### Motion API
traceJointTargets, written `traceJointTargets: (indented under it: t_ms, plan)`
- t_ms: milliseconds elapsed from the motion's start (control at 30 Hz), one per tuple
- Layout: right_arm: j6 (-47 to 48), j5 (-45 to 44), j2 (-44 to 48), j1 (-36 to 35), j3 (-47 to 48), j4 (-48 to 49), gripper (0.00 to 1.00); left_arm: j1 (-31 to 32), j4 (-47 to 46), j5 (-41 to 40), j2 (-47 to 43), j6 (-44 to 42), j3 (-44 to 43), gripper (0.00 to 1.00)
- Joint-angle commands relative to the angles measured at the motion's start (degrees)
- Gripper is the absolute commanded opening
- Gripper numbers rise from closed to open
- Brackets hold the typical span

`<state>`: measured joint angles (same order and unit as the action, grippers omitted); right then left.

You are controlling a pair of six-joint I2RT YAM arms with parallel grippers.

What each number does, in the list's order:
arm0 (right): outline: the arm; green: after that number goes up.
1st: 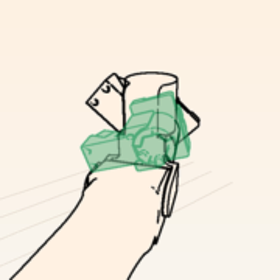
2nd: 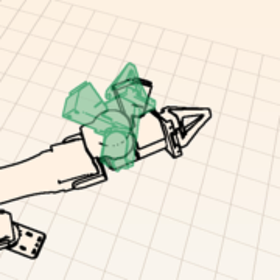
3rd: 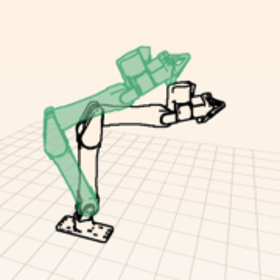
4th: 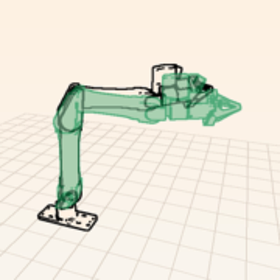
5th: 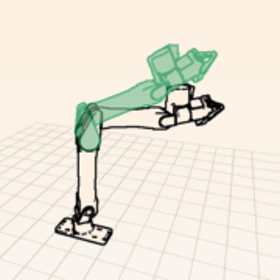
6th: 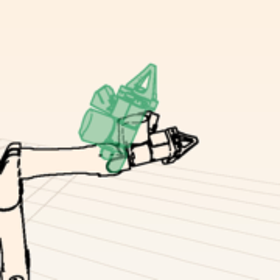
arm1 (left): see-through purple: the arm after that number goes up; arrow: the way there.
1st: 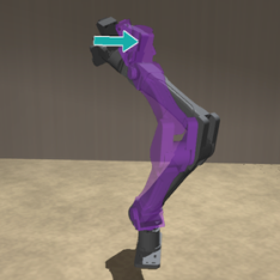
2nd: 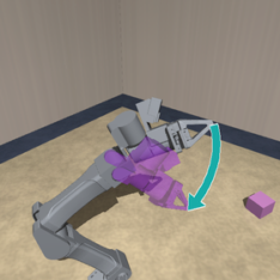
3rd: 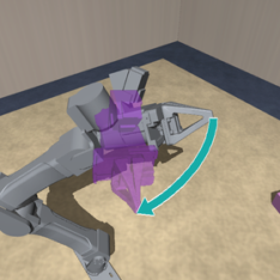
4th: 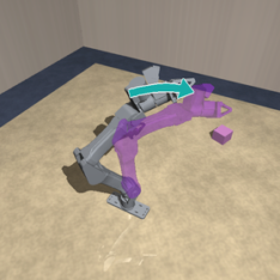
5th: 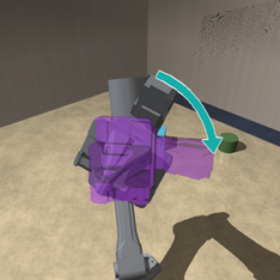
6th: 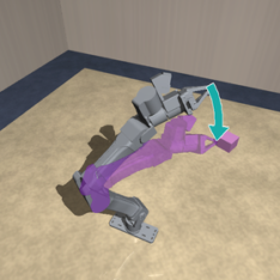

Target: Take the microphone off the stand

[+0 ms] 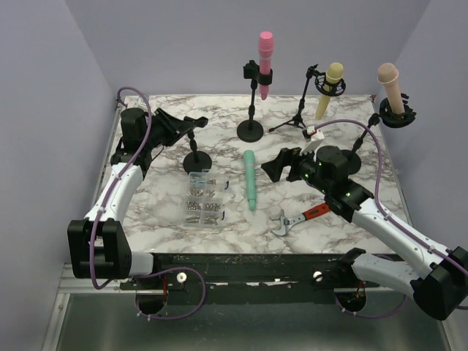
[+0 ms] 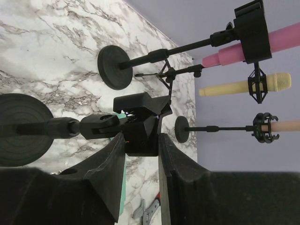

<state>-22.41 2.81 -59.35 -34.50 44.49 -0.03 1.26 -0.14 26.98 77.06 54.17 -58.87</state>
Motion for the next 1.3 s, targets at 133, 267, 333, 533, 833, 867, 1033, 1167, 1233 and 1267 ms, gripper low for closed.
traceJointTargets:
  t_ms: [133, 267, 333, 533, 833, 867, 1033, 1167, 1233, 1267]
  plan:
    - [0.3, -0.81, -0.93, -0.04, -1.08, 1.88, 1.0, -0.12, 4.43, -5.25, 3.12, -4.69, 5.37, 0.03]
    - [0.38, -0.87, -1.09, -0.04, -1.07, 1.75, 1.0, -0.11, 2.98, -5.03, 4.3, -4.69, 6.87, 0.03]
    - [0.43, -0.96, -1.18, -0.03, -1.03, 1.7, 1.0, -0.11, 2.54, -5.08, 4.76, -4.68, 7.31, 0.03]
    - [0.56, -1.27, -1.8, 0.0, -0.76, 1.36, 1.0, -0.11, 2.96, -5.61, 4.38, -5.1, 6.71, 0.05]
    - [1.17, -1.97, -3.48, -0.04, 0.06, 0.17, 1.0, -0.27, 8.93, -7.46, 0.91, -8.48, 0.8, 0.68]
    - [1.23, -2.19, -3.8, -0.04, 0.22, 0.16, 1.0, -0.37, 9.73, -7.54, 0.27, -9.47, -0.15, 0.7]
    - [1.53, -5.17, -4.79, -0.05, 0.8, -2.24, 1.0, -0.38, 12.87, -8.42, -4.13, -13.81, -3.9, 0.93]
    - [0.36, -6.22, -4.85, -0.04, 0.4, -2.01, 1.0, -0.31, 12.18, -7.92, -9.11, -16.2, -3.33, 0.96]
    - [-2.24, -7.11, -5.11, -0.04, 0.87, -1.86, 1.0, -0.03, 10.27, -6.29, -11.52, -17.33, -2.59, 0.98]
    - [-4.2, -7.91, -5.15, -0.04, 1.19, -1.9, 1.0, 0.25, 9.38, -5.54, -12.55, -18.01, -2.43, 0.98]
